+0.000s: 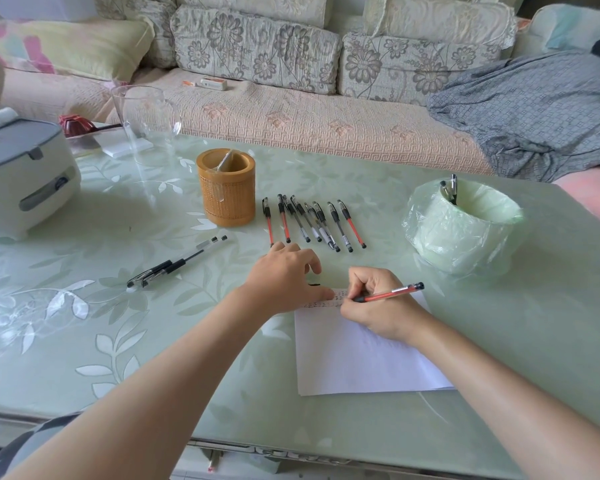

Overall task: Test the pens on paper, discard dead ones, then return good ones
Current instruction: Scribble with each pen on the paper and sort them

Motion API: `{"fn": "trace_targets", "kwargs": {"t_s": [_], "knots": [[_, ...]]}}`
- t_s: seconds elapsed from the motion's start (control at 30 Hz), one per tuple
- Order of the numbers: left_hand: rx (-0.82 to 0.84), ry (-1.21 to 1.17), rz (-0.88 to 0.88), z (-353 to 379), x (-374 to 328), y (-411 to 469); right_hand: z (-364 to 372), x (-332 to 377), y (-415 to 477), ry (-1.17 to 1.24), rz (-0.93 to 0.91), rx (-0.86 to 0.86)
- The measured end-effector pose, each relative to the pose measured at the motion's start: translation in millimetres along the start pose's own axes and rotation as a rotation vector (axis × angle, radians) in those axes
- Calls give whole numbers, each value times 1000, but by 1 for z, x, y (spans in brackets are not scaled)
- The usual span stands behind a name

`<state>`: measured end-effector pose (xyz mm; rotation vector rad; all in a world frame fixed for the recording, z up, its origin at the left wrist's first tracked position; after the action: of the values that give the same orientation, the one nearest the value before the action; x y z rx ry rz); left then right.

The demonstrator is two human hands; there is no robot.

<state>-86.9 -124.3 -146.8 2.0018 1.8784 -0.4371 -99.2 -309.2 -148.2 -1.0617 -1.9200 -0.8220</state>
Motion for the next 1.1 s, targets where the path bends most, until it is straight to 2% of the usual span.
{"fn": "trace_targets", "kwargs": {"t_s": [0.17, 0.27, 0.33, 0.47, 0.6, 0.73, 0.9, 1.0, 1.1], "knots": [[1, 3, -2, 0, 0, -2, 0, 2, 1, 6, 5, -23], [16, 11, 4, -2, 0, -2, -6, -1, 2, 156, 75, -119], [57, 4, 18, -6, 1, -2, -9, -3, 2, 228, 124, -179], [143, 6, 45, -19, 6, 0, -7, 0, 2, 265, 110, -176], [102, 60, 56, -28, 13, -2, -11, 4, 6, 286, 139, -211], [76, 40, 42, -29, 13, -5, -17, 14, 11, 341, 89, -238], [26, -26, 17, -32, 9, -7, -29, 22, 15, 567, 82, -261], [34, -149, 18, -36, 8, -6, -31, 24, 15, 456, 40, -209], [-7, -220, 20, -38, 7, -6, -30, 26, 17, 129, -10, -187]]}}
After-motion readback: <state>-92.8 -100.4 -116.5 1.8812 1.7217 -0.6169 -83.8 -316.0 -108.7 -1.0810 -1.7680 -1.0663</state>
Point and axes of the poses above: each hand's wrist, its own y-axis towards the middle knuckle, its own z-axis out of the palm, x = y × z, the point moved 2 cm from there along y, towards the middle knuckle, and after that the axes turned 8 degrees about -z, right-handed, at the moved point
